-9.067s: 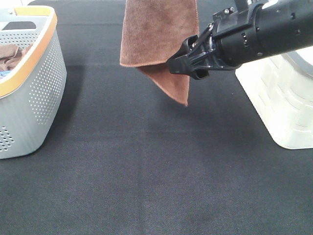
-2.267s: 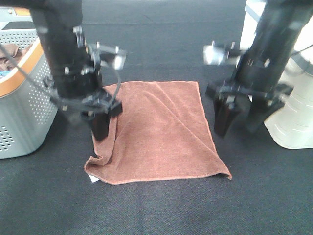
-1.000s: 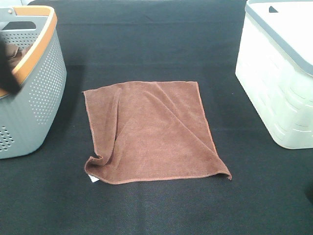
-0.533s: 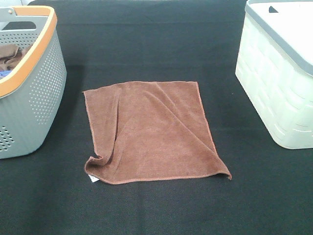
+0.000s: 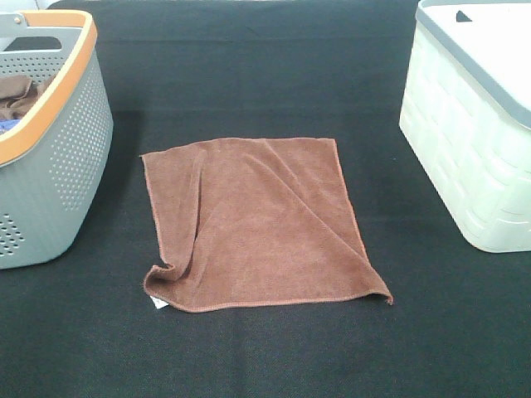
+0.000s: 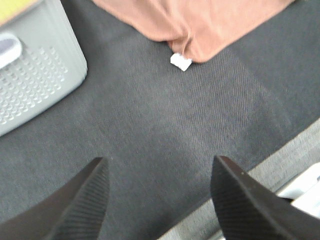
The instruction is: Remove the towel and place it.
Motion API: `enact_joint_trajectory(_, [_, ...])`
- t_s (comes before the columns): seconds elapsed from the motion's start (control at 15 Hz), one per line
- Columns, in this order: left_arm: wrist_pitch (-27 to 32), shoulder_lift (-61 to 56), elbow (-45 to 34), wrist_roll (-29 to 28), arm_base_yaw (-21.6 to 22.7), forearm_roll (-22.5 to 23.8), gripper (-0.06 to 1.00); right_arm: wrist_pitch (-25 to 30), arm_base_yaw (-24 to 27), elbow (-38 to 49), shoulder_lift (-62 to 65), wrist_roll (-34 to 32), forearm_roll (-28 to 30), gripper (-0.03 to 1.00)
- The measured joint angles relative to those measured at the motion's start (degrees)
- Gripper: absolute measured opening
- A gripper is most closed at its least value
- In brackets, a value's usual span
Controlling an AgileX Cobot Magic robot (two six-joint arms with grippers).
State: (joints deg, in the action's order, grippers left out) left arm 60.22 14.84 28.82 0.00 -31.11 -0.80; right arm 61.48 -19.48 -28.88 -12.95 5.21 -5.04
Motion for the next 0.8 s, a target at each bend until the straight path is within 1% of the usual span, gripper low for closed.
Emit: enact_joint_trajectory(0.8, [0.0,-0.9,0.0,0.5,0.0,-0.2,0.58,-0.1,0.0,0.0,0.0,0.0,0.0,0.69])
